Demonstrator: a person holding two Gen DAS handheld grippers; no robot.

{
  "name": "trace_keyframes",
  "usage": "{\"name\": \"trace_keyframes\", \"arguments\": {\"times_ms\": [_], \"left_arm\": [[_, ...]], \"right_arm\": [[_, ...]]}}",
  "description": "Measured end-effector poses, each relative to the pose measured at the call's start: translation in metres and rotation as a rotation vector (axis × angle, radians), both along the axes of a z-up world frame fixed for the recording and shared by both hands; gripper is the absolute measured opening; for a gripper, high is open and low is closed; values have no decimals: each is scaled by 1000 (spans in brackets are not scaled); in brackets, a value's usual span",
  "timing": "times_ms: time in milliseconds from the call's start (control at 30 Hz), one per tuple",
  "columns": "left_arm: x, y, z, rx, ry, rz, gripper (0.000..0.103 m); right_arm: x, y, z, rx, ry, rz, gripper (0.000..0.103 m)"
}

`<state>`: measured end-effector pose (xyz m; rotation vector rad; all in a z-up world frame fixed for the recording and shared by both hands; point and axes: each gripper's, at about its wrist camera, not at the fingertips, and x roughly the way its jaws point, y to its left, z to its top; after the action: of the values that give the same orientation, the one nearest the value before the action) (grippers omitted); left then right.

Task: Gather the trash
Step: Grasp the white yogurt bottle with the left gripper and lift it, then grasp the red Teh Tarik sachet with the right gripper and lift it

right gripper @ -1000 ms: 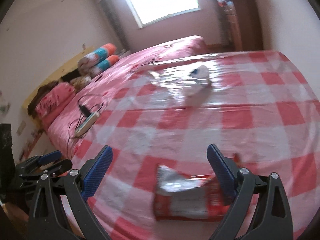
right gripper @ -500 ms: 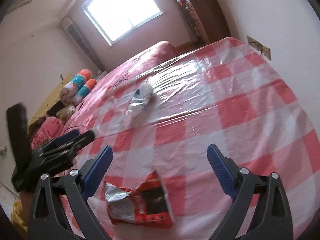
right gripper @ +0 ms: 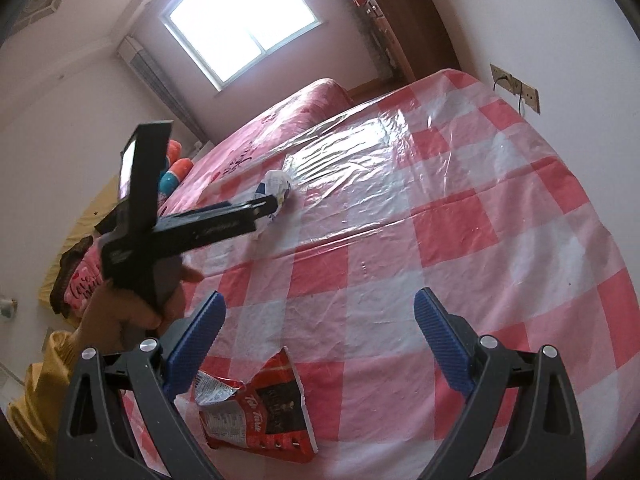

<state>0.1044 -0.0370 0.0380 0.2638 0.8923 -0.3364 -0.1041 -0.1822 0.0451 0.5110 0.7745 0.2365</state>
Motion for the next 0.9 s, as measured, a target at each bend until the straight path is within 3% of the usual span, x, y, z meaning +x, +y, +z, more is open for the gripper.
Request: {"name": "trace_keyframes", "arguments": {"times_ms": [333,467,900], "left_arm": [[25,9,-12,-31,44,53,78],[26,11,-17,-47,64,57,62],[13,31,-12,-84,29,118,62]], "right_arm": [[4,5,-3,-3,12,38,94],[6,11,-4,-2,23,73,94],[6,43,-6,-84,35,232,94]]}}
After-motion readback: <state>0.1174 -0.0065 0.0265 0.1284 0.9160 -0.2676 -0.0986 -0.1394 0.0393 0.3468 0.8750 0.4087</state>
